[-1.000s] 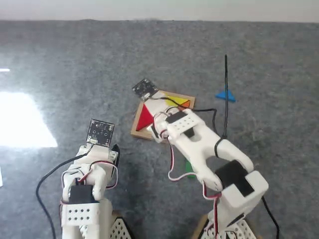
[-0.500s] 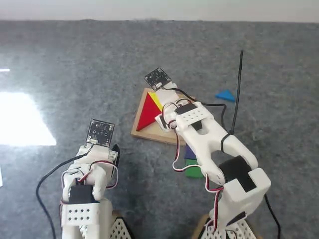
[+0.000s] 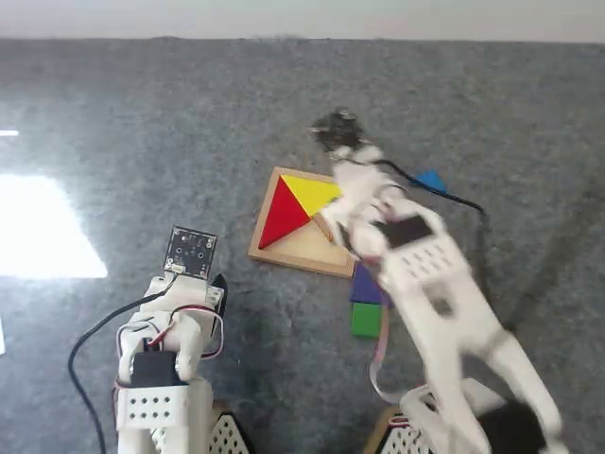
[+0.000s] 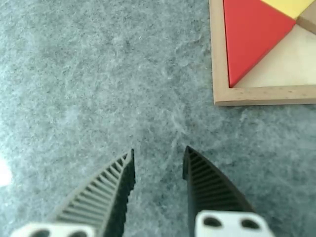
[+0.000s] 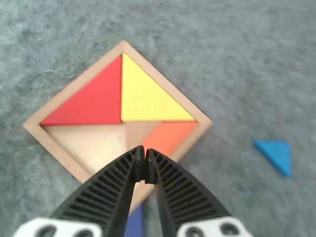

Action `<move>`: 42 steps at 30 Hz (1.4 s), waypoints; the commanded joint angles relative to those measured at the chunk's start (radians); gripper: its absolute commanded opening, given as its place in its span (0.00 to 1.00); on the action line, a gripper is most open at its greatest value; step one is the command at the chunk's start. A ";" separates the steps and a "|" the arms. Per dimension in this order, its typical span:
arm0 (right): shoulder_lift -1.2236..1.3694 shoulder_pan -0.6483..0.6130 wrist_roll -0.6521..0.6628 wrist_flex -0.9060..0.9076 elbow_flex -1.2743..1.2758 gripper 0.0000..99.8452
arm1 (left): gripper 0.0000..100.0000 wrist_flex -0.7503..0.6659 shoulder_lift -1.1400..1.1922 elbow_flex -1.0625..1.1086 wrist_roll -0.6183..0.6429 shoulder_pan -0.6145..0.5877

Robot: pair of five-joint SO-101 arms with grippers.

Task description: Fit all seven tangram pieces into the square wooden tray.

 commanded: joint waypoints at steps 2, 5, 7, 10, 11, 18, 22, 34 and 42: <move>-0.397 0.165 0.000 0.131 0.195 0.01 | 0.15 0.000 -0.015 -0.008 -0.012 -0.006; -0.478 0.219 0.026 0.131 0.334 0.01 | 0.15 0.000 -0.015 -0.008 -0.012 -0.006; -0.490 0.208 0.101 0.140 0.399 0.01 | 0.15 0.000 -0.015 -0.008 -0.012 -0.006; -0.470 0.173 0.206 0.206 0.431 0.01 | 0.15 0.000 -0.015 -0.008 -0.012 -0.006; -0.461 0.163 0.235 0.234 0.430 0.01 | 0.15 0.000 -0.015 -0.008 -0.012 -0.006; -0.435 0.074 0.258 0.271 0.405 0.01 | 0.15 0.000 -0.015 -0.008 -0.012 -0.006; -0.417 0.108 0.259 0.308 0.339 0.10 | 0.15 0.000 -0.015 -0.008 -0.012 -0.006; -0.203 -0.048 0.264 0.312 0.341 0.11 | 0.15 0.000 -0.015 -0.008 -0.012 -0.006; -0.246 -0.084 0.074 0.320 0.338 0.18 | 0.15 0.000 -0.015 -0.008 -0.012 -0.006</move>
